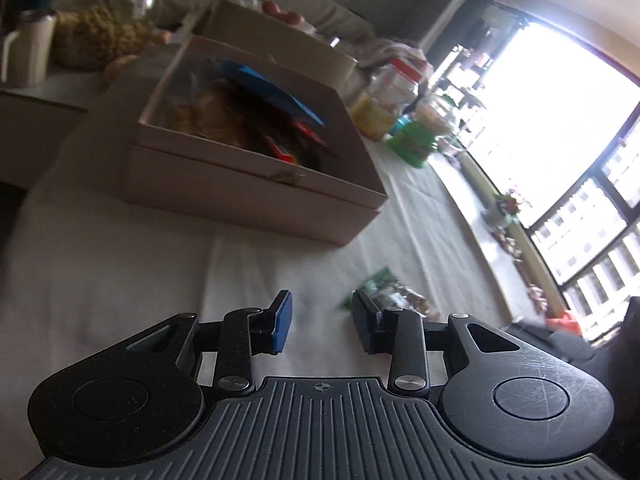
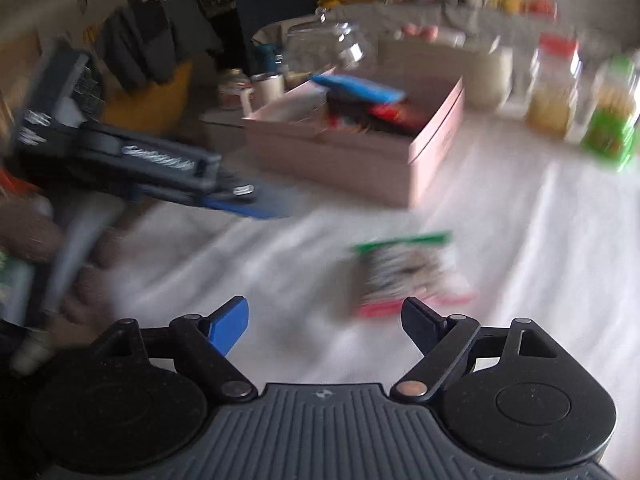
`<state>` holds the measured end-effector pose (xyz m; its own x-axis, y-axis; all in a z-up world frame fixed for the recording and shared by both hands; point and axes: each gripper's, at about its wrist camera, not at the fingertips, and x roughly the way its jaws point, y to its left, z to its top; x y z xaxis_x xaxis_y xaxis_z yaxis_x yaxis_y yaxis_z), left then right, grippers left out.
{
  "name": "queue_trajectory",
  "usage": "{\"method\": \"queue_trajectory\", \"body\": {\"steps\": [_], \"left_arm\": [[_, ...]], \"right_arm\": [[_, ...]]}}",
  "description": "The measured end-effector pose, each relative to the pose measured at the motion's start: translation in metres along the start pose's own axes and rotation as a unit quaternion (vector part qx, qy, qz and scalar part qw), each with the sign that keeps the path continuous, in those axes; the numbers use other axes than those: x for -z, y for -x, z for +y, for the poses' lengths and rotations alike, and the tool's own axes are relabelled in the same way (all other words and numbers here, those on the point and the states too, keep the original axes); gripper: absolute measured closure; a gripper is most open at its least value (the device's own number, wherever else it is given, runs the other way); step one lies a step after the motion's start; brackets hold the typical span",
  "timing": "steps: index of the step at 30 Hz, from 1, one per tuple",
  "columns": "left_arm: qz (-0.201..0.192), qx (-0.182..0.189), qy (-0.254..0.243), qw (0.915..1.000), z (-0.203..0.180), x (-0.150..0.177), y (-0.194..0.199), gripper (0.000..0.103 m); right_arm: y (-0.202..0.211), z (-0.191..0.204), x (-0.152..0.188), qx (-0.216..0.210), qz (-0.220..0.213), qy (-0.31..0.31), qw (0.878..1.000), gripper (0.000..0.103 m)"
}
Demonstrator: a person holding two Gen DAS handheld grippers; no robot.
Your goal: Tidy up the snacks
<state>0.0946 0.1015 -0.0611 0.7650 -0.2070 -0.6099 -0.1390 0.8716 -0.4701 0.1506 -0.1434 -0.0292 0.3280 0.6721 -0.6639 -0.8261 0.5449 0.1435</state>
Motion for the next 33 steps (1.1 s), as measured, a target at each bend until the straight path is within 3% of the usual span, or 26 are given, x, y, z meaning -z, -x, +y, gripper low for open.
{"method": "queue_trajectory", "body": {"steps": [3, 8, 10, 12, 17, 20, 25, 28, 30, 33], "left_arm": [[-0.006, -0.003, -0.002, 1.0, -0.002, 0.006, 0.007, 0.066], [0.005, 0.016, -0.019, 0.9997, -0.011, 0.01, 0.007, 0.066], [0.003, 0.017, -0.023, 0.9996, -0.011, 0.013, 0.011, 0.066], [-0.002, 0.013, -0.024, 0.9996, -0.009, 0.013, 0.015, 0.066], [-0.019, 0.023, -0.006, 0.9995, -0.004, 0.009, 0.02, 0.066], [-0.032, 0.025, -0.002, 0.9992, -0.002, 0.007, 0.023, 0.066], [-0.054, 0.024, -0.031, 0.9978, -0.007, -0.001, 0.028, 0.066], [-0.096, 0.024, -0.085, 0.9914, -0.015, -0.029, 0.028, 0.066], [-0.127, 0.003, -0.084, 0.9883, -0.012, -0.055, 0.023, 0.066], [-0.142, -0.007, -0.073, 0.9871, -0.005, -0.09, 0.007, 0.066]], "right_arm": [[-0.008, 0.0, -0.006, 0.078, -0.004, 0.035, 0.996, 0.018], [-0.044, -0.026, -0.018, 0.071, 0.018, -0.023, 0.997, 0.018], [-0.052, -0.029, -0.019, 0.063, 0.041, -0.035, 0.997, 0.029], [-0.05, -0.025, -0.019, 0.059, 0.048, -0.016, 0.997, 0.042], [-0.023, -0.007, -0.028, 0.034, 0.043, 0.025, 0.998, 0.045], [0.0, -0.003, -0.053, 0.013, 0.005, 0.016, 1.0, 0.045], [0.003, -0.016, -0.13, 0.009, -0.073, -0.034, 0.997, 0.045], [-0.022, -0.026, -0.174, 0.024, -0.084, -0.052, 0.995, 0.045], [-0.044, -0.034, -0.194, 0.042, -0.079, -0.069, 0.994, 0.045], [-0.08, -0.052, -0.213, 0.051, -0.059, -0.104, 0.991, 0.045]]}}
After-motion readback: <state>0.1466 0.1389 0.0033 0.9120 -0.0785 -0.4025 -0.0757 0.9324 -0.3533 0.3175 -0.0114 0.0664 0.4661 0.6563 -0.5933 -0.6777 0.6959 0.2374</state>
